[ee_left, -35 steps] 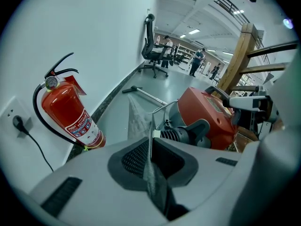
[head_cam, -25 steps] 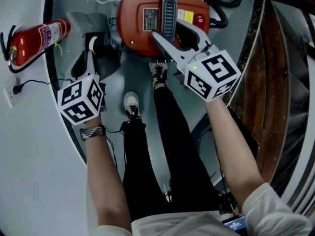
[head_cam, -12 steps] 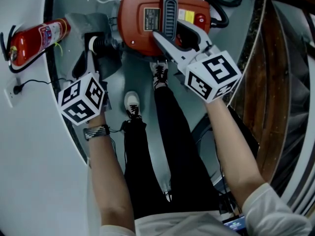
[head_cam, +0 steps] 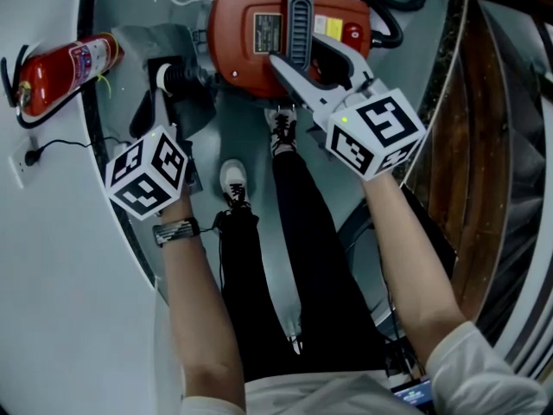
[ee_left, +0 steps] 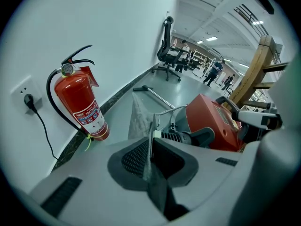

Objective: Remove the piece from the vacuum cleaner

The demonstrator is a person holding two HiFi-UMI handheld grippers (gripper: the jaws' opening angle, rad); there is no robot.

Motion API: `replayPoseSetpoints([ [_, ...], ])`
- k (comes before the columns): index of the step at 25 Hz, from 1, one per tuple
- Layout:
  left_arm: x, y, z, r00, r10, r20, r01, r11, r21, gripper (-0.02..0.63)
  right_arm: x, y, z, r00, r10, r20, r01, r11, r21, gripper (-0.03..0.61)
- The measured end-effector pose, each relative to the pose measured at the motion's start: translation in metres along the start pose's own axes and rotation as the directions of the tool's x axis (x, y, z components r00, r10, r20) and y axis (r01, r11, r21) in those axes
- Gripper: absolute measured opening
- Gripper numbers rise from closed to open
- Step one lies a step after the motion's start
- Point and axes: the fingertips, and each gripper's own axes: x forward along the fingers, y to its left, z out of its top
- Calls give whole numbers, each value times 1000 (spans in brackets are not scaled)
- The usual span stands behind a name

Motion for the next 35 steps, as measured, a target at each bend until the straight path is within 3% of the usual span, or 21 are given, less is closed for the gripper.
replayPoseSetpoints([
  [20,0,3,-1,1000,12,-1,-12,998,-64,37,0,0,0,1000,6,-6,-6,1000,4,225],
  [35,0,3,0,1000,2,-9,-2,1000,-2,37,0,0,0,1000,11,-8,-11,1000,5,225],
])
